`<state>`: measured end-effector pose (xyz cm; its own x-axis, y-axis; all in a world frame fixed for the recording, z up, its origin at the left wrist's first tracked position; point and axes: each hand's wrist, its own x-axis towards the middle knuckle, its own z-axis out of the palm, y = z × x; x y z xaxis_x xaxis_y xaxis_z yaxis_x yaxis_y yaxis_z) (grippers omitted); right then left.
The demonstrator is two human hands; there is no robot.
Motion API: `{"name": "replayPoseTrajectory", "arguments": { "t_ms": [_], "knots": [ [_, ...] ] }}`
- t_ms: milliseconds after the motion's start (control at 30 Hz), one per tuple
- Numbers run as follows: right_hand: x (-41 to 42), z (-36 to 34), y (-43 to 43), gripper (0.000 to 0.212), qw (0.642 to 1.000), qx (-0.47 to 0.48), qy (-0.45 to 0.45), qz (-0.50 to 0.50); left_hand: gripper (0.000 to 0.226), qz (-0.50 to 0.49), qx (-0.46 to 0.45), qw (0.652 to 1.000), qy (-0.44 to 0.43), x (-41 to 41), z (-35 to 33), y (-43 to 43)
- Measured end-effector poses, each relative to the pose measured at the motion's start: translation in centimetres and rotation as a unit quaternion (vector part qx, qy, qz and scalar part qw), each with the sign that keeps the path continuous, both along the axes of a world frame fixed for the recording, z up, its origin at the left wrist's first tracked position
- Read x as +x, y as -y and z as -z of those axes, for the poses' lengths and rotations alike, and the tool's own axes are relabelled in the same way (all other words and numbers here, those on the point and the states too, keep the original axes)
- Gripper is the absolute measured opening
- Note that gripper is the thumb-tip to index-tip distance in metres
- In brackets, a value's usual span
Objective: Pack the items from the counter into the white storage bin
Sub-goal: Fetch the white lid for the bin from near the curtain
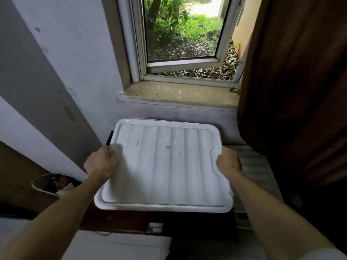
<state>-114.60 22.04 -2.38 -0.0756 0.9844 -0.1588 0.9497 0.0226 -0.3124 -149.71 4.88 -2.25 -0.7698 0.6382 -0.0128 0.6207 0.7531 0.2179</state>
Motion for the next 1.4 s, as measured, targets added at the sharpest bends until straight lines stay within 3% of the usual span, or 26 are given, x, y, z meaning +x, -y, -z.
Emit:
{"name": "replayPoseTrajectory", "arguments": {
  "t_ms": [333, 600, 767, 900, 1100, 1300, 1400],
  "knots": [
    [0.2, 1.1, -2.5, 0.034, 0.994, 0.017, 0.097, -0.044, 0.037, 0.026, -0.04, 0.998, -0.028, 0.0, 0.7, -2.8],
    [0.0, 2.2, -3.7, 0.04, 0.998, -0.037, 0.053, 0.027, 0.038, 0.018, -0.089, 0.996, -0.02, -0.9, 1.3, -5.0],
    [0.5, 3.6, -4.1, 0.048, 0.994, -0.093, -0.053, 0.035, 0.039, 0.001, -0.055, 0.998, 0.009, -0.9, 1.8, -4.9],
    [0.6, 3.4, -3.9, 0.052, 0.984, -0.127, -0.114, 0.052, 0.041, 0.008, 0.001, 0.995, 0.102, -1.0, 2.3, -4.1],
    [1.1, 2.3, -3.3, 0.052, 0.969, -0.149, -0.192, 0.052, 0.057, -0.001, 0.066, 0.961, 0.268, -1.6, 3.6, -3.4],
    [1.3, 2.5, -3.6, 0.053, 0.965, -0.149, -0.208, 0.051, 0.09, -0.137, 0.078, 0.903, 0.4, -2.0, 3.1, -3.2],
    [1.3, 2.7, -3.6, 0.052, 0.966, -0.153, -0.204, 0.048, 0.093, -0.155, 0.089, 0.896, 0.407, -2.7, 3.6, -2.9]
  ]
}}
